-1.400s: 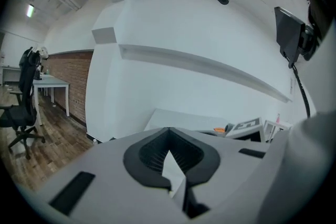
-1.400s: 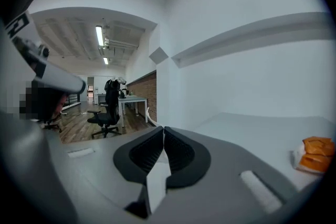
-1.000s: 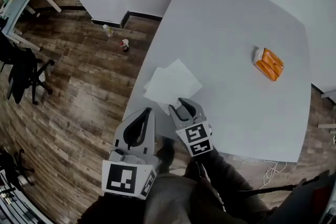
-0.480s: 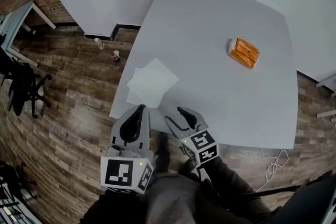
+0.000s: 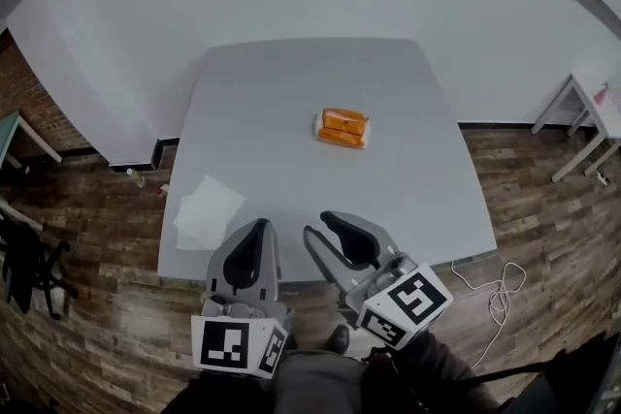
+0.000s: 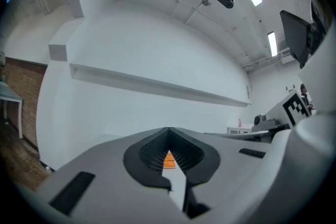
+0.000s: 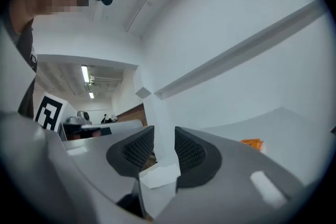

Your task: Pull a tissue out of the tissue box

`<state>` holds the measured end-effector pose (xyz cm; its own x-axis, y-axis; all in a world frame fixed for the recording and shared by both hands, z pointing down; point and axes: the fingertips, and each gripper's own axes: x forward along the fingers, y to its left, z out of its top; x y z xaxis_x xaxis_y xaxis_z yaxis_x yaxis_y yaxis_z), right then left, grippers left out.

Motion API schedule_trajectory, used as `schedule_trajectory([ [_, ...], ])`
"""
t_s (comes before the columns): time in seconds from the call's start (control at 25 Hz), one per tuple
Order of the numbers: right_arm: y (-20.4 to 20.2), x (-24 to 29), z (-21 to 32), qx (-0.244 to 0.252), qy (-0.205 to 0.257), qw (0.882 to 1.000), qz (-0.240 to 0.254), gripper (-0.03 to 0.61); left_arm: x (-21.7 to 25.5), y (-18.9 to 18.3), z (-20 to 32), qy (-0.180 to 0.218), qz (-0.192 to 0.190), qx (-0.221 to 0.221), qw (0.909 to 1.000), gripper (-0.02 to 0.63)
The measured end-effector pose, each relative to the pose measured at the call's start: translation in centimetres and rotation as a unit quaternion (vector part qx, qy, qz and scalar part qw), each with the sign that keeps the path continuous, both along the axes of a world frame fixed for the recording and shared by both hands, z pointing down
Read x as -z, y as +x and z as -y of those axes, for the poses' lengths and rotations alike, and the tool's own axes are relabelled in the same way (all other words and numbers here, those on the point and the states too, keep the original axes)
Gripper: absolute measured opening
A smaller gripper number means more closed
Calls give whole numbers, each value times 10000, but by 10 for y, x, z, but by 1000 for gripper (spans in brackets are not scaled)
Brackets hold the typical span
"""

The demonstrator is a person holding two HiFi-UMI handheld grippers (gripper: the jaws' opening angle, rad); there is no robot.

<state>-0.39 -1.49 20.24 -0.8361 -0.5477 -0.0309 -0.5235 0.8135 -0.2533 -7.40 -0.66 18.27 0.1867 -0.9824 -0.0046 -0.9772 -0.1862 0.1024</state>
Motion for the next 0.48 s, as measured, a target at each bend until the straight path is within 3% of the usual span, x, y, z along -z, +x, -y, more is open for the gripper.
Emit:
schedule_trajectory([
  [0.24, 94, 36, -20, -863, 175, 9954, 381, 13, 19, 94, -7, 210, 90, -687, 9974, 0],
  [0.48, 140, 27, -35, -1171, 325, 9921, 305, 3, 4, 156, -16, 174, 335, -1022, 9940, 0],
])
